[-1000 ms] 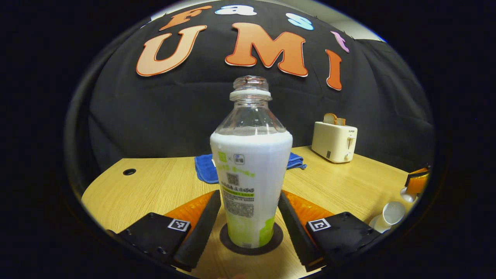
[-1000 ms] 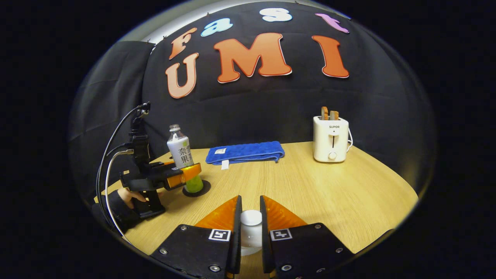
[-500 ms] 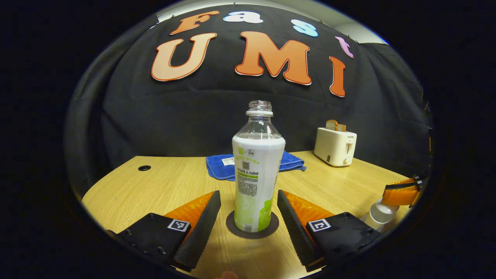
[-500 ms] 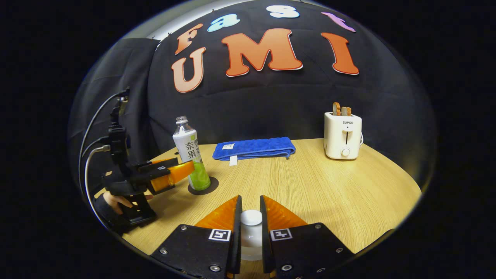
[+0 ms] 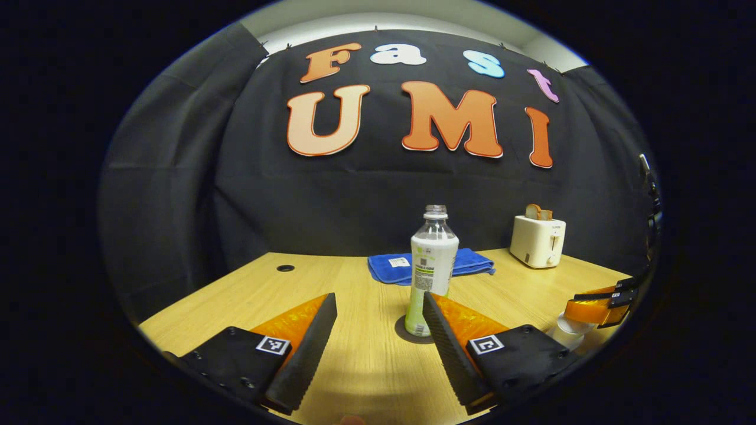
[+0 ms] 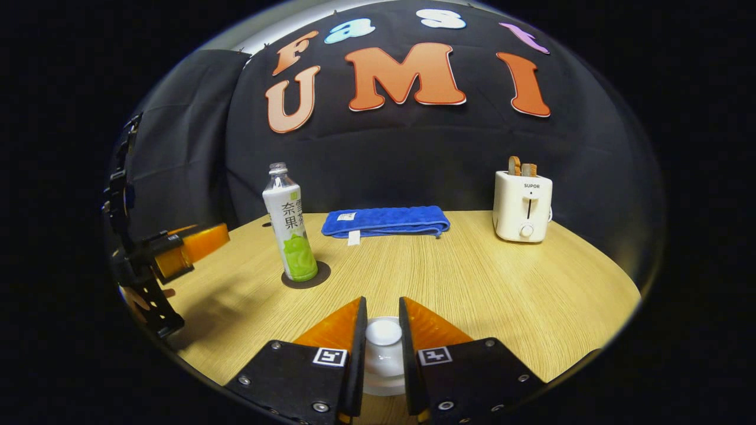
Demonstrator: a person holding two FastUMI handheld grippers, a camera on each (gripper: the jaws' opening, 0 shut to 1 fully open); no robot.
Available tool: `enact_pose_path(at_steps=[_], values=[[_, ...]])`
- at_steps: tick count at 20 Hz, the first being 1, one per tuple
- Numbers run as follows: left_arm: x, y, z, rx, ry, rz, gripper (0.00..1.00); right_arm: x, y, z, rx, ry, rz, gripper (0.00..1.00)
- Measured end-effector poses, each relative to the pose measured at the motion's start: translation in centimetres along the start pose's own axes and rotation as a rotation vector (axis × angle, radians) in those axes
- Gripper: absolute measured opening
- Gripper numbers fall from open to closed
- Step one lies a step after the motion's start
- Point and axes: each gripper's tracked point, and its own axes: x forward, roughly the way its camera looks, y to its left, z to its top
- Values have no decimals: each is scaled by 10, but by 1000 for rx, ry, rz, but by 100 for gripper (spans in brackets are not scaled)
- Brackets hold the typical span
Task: Open the teacup lid with one hand, grasp the water bottle and pour water into the teacup with the other hand; after pouring, place the water bottle on the coaster and then close the teacup lid.
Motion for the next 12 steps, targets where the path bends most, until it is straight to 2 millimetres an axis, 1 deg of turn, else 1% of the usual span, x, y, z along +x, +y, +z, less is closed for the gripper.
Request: enact_pose_path(at_steps=[1, 3, 4, 5, 6, 7, 8, 12], values=[[-2, 0, 1, -2, -2, 2, 94, -1, 0, 0, -1, -1, 2, 31], [-7, -2, 0, -6, 7, 1, 94, -5, 3, 5, 14, -14, 8, 43], [-10, -1, -1, -10, 9, 5, 94, -9, 1, 8, 19, -19, 3, 60], [-11, -1, 0, -21, 7, 7, 94, -13, -4, 11, 21, -25, -10, 65], [-12, -4, 1, -34, 5, 2, 94, -16, -10, 17, 21, -36, -23, 87], [-11, -6, 1, -44, 7, -3, 94, -20, -15, 22, 21, -47, -34, 93], [-12, -7, -1, -49, 12, -4, 92, -24, -21, 26, 23, -56, -45, 97], [-11, -2, 5, -52, 0, 9, 94, -39, -43, 38, 54, -88, -88, 97]])
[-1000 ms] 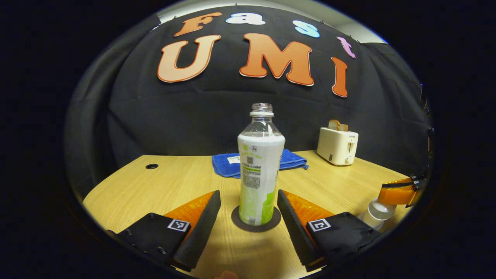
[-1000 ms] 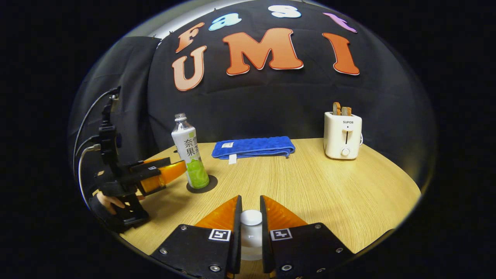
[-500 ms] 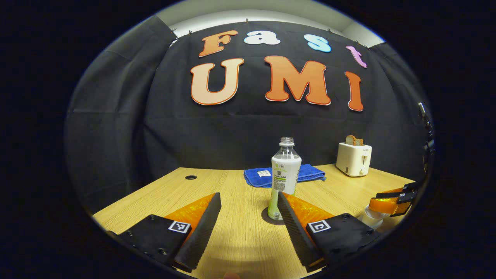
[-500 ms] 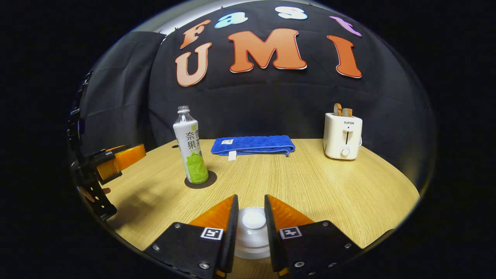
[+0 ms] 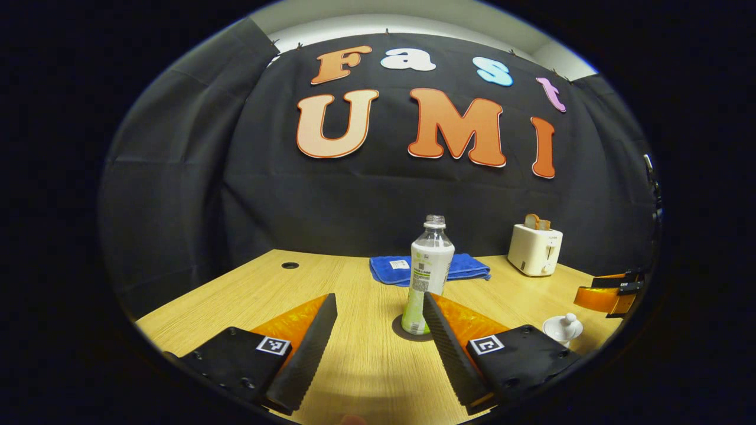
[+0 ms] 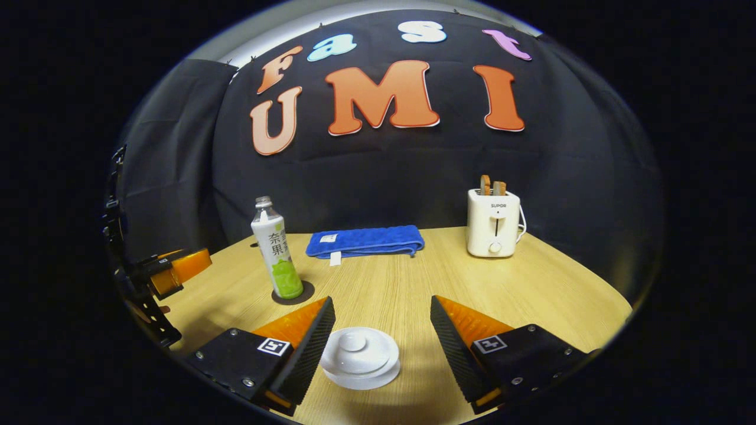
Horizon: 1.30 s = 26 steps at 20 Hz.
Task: Open the teacup lid with one hand, grasp the water bottle and pour water into the teacup with the other hand; after pouring, place the water bottle on the coaster and then close the teacup lid.
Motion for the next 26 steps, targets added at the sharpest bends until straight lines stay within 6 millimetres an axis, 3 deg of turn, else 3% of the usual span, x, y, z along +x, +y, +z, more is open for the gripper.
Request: enact_pose_path(at_steps=[7, 26], values=[[0, 14, 9, -7, -20, 37, 94, -12, -20, 14, 19, -36, -38, 97], [-5, -23, 12, -69, -26, -50, 95, -22, -42, 17, 43, -64, -39, 97]])
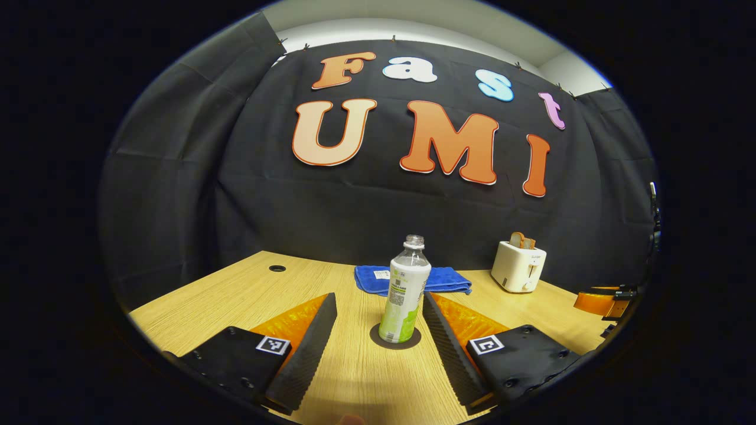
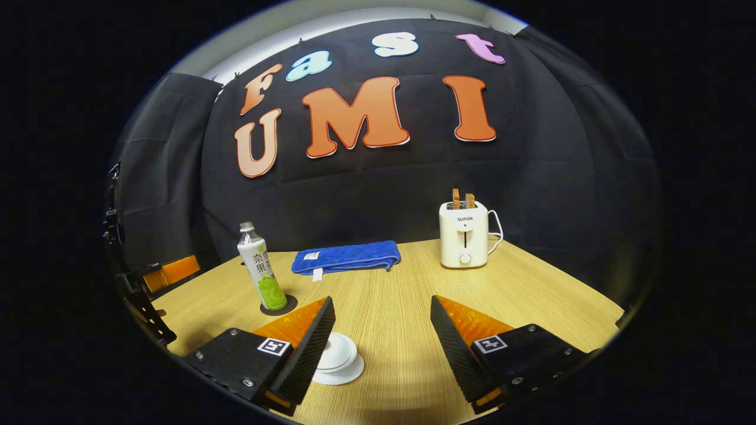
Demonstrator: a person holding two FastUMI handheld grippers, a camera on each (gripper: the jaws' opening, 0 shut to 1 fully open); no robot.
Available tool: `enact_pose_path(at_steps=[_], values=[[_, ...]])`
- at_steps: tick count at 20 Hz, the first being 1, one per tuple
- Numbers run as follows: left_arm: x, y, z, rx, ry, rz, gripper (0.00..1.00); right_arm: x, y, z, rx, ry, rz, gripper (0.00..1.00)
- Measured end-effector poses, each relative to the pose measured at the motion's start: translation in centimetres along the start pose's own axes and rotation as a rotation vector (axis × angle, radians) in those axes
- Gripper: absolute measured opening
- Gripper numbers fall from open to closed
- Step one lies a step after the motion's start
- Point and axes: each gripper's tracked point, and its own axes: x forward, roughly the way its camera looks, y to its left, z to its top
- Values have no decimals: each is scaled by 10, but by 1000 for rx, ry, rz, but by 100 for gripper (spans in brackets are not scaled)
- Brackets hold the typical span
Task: Open the teacup lid with one hand, grasp the water bottle and pour water into the teacup with the other hand; after pouring, place the water bottle on the coaster and then close the teacup lid.
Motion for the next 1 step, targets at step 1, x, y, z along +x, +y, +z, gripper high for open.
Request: enact_pose_path(at_steps=[1], values=[[0, -1, 0, 1, -2, -4, 94, 0, -1, -1, 0, 2, -1, 97]])
